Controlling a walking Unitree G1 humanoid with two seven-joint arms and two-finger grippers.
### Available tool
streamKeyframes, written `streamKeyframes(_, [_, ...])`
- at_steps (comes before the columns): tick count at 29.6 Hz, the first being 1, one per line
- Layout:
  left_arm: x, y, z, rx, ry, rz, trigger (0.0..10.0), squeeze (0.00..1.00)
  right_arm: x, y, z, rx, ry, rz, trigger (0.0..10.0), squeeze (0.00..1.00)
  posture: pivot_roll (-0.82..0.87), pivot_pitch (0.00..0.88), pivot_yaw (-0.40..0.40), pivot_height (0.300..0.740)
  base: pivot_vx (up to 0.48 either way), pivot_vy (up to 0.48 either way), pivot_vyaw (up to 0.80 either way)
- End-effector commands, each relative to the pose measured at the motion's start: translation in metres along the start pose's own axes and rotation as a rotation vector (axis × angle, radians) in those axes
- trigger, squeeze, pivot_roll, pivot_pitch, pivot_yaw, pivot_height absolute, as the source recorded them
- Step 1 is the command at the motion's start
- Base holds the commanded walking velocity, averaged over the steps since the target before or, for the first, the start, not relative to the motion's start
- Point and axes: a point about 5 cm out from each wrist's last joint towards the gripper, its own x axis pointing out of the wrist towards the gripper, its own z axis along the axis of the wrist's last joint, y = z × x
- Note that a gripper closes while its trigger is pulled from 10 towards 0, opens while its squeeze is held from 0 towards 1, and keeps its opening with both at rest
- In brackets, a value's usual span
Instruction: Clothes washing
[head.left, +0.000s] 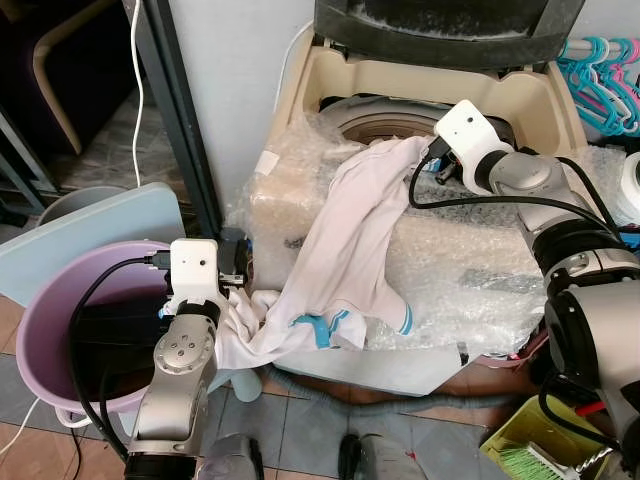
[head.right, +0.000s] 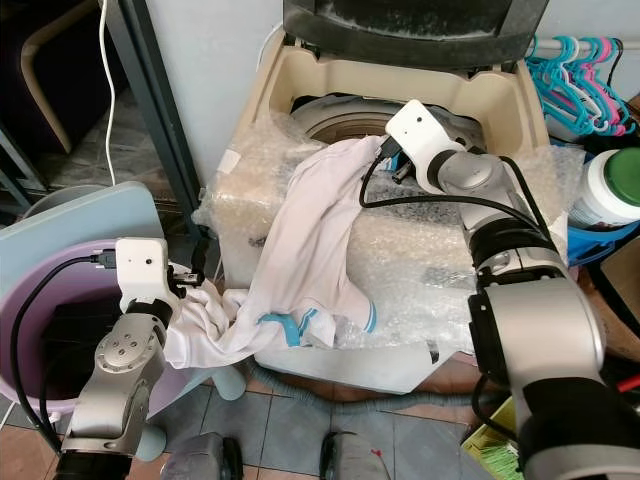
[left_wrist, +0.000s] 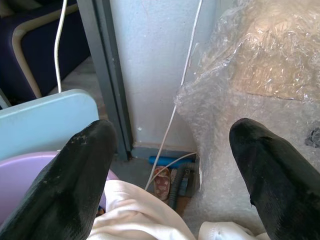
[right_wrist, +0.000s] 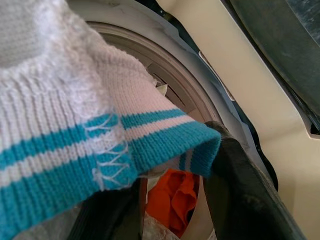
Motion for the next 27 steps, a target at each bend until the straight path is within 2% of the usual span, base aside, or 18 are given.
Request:
streamKeyframes(1, [-0.002,-0.001,0.003,0.006,-0.004,-0.004,10.0,0.0,-0.006,-0.005,-0.015,-0.01,0.058,-0.012,10.0,1.0,0.01,0.117,-0.026,0.74,0.0,0.0,0.0])
streamKeyframes(3, [-0.002,-0.001,0.003,0.005,-0.004,-0.004,10.0,0.0,-0.007,-0.007,-0.018,0.008,0.064,-0.025,10.0,1.0,0.01,0.118,-0.027,0.74,0.0,0.0,0.0])
streamKeyframes(7, [-0.002,-0.001,0.002,0.003,0.0,-0.001,10.0,0.0,-0.008,-0.008,-0.017,0.108,0.03,-0.059,10.0,1.0,0.0,0.119,-0.03,0.74,0.0,0.0,0.0])
streamKeyframes(8, [-0.002,-0.001,0.002,0.002,0.001,-0.001,10.0,0.0,-0.007,-0.005,-0.019,0.162,0.024,-0.05,2.4,1.0,0.01,0.118,-0.031,0.74,0.0,0.0,0.0])
streamKeyframes(9, [-0.002,-0.001,0.002,0.002,0.001,-0.001,10.0,0.0,-0.007,-0.005,-0.019,0.162,0.024,-0.05,2.4,1.0,0.01,0.118,-0.031,0.74,0.0,0.0,0.0])
streamKeyframes(10, [-0.002,-0.001,0.002,0.002,0.0,0.0,10.0,0.0,-0.006,-0.002,-0.023,0.242,0.023,-0.056,0.0,1.0,0.01,0.117,-0.031,0.74,0.0,0.0,0.0])
streamKeyframes(11, [-0.002,-0.001,0.002,0.002,0.0,0.0,10.0,0.0,-0.006,-0.002,-0.024,0.262,0.025,-0.059,0.0,1.0,0.01,0.117,-0.031,0.74,0.0,0.0,0.0])
streamKeyframes(12, [-0.001,0.0,0.002,0.001,0.0,0.003,10.0,0.0,-0.006,0.003,-0.028,0.3,0.027,-0.059,0.0,0.87,0.01,0.114,-0.032,0.74,0.0,0.0,0.0])
streamKeyframes(14, [-0.001,0.0,0.002,0.002,0.0,0.004,10.0,0.0,-0.006,0.004,-0.029,0.312,0.022,-0.056,0.0,0.87,0.01,0.114,-0.032,0.74,0.0,0.0,0.0])
streamKeyframes(15, [-0.001,0.0,0.002,0.002,0.0,0.005,10.0,0.0,-0.006,0.005,-0.029,0.334,0.009,-0.055,0.0,0.0,0.01,0.112,-0.034,0.74,0.0,0.0,0.0])
streamKeyframes(19, [-0.001,0.001,0.002,0.003,0.001,0.01,10.0,0.0,-0.008,0.002,-0.033,0.347,0.008,-0.104,0.0,0.0,0.01,0.109,-0.033,0.74,0.0,0.0,0.0])
streamKeyframes(20, [-0.001,0.001,0.002,0.003,0.0,0.009,10.0,0.0,-0.011,-0.006,-0.033,0.331,0.001,-0.172,0.0,0.0,0.01,0.107,-0.033,0.74,0.0,0.0,0.0])
streamKeyframes(22, [0.0,0.001,0.002,0.003,0.0,0.009,10.0,0.0,-0.013,-0.013,-0.031,0.326,-0.013,-0.223,0.0,0.0,0.01,0.106,-0.032,0.74,0.0,0.0,0.0])
streamKeyframes(25, [0.001,0.0,0.002,0.003,-0.001,0.006,10.0,0.0,-0.02,-0.031,-0.02,0.309,-0.073,-0.336,0.0,0.0,0.01,0.103,-0.032,0.74,0.0,0.0,0.0])
streamKeyframes(27, [0.001,0.0,0.002,0.002,-0.002,0.006,10.0,0.0,-0.022,-0.037,-0.017,0.287,-0.085,-0.376,0.0,0.0,0.01,0.103,-0.032,0.74,0.0,0.0,0.0])
